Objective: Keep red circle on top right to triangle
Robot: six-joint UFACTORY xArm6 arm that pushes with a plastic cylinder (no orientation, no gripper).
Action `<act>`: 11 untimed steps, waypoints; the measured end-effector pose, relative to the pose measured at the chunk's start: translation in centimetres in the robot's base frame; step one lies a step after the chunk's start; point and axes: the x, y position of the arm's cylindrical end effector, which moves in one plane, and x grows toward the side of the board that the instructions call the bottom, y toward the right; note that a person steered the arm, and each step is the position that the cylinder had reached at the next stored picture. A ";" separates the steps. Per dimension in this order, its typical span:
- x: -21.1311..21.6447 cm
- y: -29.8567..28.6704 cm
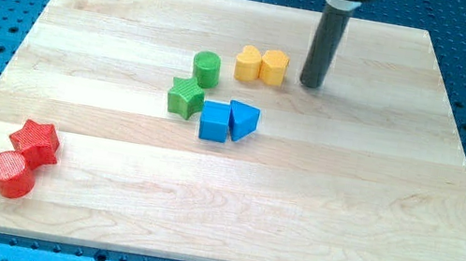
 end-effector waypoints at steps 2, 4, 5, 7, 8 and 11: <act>0.0 -3.6; 16.5 2.1; 26.6 -7.3; 27.2 -17.9; 26.2 -25.5; 25.3 -39.4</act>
